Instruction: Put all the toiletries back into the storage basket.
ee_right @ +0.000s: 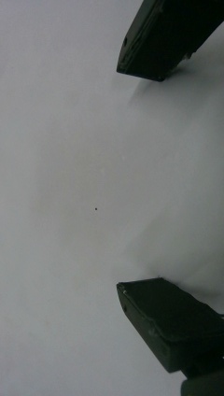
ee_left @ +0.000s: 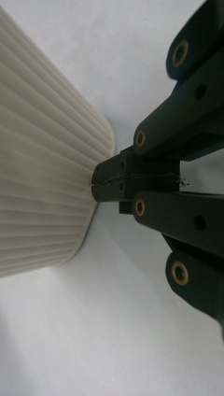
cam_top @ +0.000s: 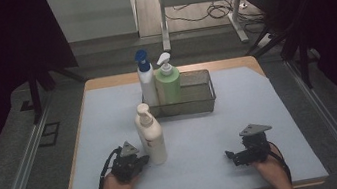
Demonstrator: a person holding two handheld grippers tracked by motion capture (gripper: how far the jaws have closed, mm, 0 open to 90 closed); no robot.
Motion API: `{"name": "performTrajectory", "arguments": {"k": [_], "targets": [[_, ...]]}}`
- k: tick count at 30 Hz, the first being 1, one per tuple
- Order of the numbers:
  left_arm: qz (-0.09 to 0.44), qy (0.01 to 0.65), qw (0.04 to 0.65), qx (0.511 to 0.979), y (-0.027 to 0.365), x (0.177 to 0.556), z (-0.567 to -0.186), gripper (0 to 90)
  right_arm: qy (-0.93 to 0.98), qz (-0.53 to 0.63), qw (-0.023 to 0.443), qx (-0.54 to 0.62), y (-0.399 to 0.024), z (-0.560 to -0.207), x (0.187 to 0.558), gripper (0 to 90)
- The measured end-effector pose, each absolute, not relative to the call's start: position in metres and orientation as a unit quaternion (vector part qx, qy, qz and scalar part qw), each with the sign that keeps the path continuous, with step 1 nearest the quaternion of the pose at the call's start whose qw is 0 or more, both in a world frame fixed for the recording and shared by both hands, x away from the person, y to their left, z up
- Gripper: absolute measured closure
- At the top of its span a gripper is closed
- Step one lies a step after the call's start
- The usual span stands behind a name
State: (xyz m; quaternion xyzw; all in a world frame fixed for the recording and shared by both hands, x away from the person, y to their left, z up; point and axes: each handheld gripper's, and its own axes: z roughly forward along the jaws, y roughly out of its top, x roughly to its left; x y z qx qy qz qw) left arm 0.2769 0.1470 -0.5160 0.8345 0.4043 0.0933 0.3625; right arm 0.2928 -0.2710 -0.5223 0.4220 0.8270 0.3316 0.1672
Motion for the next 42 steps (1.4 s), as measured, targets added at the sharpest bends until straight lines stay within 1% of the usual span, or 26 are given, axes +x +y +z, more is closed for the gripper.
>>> {"name": "performTrajectory", "arguments": {"k": [37,42], "targets": [[0.085,0.373,0.369,0.847,0.122,0.282,-0.517,89.2,0.827,0.331,0.167,0.422,-0.271,-0.522,0.293,0.0],[0.082,0.370,0.369,0.849,0.121,0.281,-0.516,86.6,0.827,0.331,0.167,0.422,-0.271,-0.522,0.293,0.0]]}}
